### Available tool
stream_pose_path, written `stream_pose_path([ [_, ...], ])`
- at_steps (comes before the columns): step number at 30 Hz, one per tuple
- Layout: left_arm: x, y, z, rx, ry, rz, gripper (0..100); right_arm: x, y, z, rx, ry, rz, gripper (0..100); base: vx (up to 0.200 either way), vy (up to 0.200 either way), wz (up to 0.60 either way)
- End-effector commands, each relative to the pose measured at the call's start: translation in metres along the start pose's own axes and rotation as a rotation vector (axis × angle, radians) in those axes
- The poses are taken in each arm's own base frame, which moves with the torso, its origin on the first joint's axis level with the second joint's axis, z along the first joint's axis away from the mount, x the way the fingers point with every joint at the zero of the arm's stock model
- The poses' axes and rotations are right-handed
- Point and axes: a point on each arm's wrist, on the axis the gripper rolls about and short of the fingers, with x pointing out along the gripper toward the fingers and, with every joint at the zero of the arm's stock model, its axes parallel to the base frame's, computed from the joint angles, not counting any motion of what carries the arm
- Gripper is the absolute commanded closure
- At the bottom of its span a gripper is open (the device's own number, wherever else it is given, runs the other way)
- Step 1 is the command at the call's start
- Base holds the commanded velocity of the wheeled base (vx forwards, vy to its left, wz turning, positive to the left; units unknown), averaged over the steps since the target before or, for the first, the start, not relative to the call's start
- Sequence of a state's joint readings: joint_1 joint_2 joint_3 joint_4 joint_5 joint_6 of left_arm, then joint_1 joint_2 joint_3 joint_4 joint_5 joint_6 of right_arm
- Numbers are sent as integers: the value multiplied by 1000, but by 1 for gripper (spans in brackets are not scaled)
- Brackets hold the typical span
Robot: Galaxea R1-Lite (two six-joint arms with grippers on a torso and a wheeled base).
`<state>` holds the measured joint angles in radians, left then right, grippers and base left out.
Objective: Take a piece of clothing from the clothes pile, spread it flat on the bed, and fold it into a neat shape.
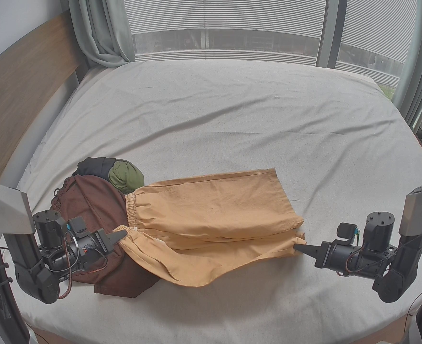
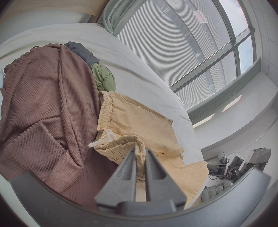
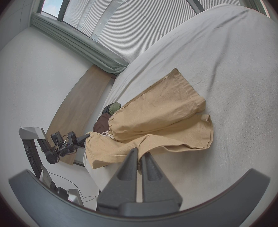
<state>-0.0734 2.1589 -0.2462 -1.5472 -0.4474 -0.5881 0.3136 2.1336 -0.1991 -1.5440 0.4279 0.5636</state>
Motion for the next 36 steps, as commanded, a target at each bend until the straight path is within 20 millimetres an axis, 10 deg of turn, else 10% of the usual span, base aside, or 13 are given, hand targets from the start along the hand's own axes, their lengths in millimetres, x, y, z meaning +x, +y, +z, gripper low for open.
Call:
stream_pose_path([
  [1, 1, -2, 5, 4, -21, -11, 100, 2, 3, 8, -3, -32, 18, 100, 0, 0, 0],
  [36, 12, -12, 24, -81, -144, -8, 100, 11, 9, 43, 16, -173, 75, 100, 0, 0, 0],
])
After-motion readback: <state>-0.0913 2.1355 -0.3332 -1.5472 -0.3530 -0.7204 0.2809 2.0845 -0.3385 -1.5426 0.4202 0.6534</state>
